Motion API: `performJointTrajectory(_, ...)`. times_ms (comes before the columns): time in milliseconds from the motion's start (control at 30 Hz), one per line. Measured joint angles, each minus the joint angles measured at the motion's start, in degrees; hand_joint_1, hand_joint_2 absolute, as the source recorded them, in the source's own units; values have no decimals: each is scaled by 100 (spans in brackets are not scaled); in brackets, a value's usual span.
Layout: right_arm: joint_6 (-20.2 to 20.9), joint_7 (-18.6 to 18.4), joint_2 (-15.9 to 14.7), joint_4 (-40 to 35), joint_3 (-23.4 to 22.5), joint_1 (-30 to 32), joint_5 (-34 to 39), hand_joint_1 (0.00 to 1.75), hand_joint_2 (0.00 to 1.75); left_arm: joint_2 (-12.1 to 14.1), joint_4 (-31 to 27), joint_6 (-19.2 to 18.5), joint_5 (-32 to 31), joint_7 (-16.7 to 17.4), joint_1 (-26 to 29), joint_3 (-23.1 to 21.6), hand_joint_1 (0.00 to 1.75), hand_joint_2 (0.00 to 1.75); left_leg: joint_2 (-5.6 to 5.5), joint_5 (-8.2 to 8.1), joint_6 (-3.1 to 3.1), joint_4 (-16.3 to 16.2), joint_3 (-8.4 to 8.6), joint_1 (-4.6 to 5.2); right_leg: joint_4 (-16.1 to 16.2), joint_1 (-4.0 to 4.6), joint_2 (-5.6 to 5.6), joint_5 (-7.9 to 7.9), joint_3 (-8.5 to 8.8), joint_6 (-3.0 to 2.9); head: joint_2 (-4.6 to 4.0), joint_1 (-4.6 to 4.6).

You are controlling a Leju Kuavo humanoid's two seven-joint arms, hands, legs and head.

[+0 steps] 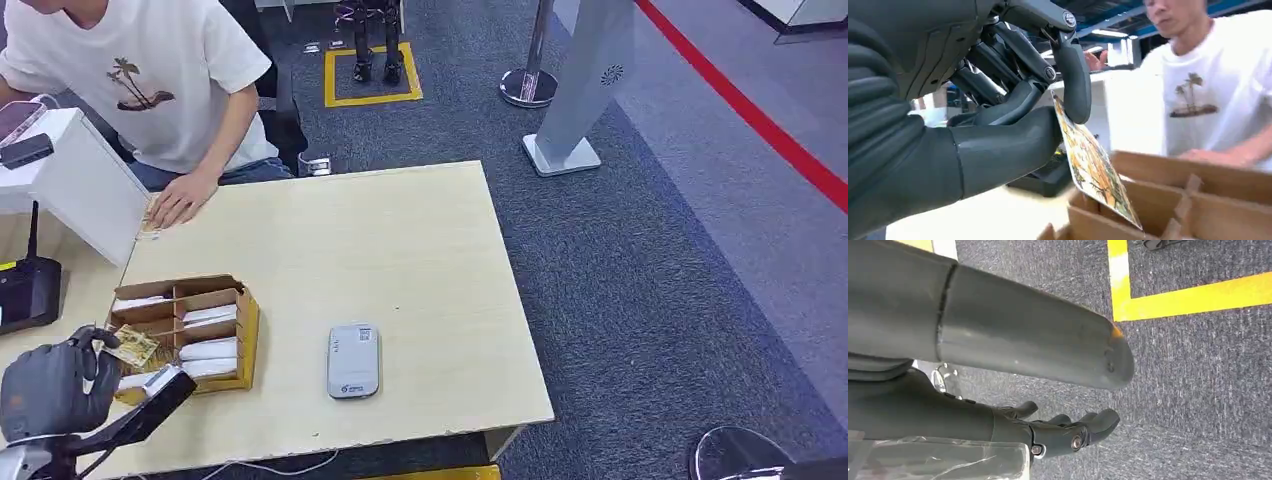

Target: Pass the card to the sensor for recognition and then transmit it.

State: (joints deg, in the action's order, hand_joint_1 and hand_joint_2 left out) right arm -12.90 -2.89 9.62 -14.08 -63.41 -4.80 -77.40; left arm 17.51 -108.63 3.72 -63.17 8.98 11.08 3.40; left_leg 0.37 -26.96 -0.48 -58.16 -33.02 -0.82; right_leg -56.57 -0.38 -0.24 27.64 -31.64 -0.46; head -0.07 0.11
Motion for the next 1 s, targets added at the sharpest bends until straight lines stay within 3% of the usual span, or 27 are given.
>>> performJointTrajectory(167,2,0,0,0,0,-2,-29,0,0,-31,-2,0,100,-63,-112,431,175,175,-1,0,0,0,0,1,0,0,-2,0,0,0,2,0)
performJointTrajectory(367,24,22,0,0,2,-10,-122,0,0,-116,149,-7,138,-79,-469,602,175,175,-4,1,1,-1,0,1,1,0,-8,-2,2,1,2,0)
performJointTrajectory(800,87,61,-9,0,122,-111,-271,0,0,-420,1930,-269,184,50,-2519,497,175,175,-6,18,2,-4,0,1,0,0,-8,-18,-1,-2,2,0)
performJointTrajectory(1000,90,48,-11,0,162,-144,-304,0,0,-592,2550,-282,201,136,-3147,320,175,175,-1,18,2,-5,0,2,0,-1,-3,-19,-3,-1,0,0)
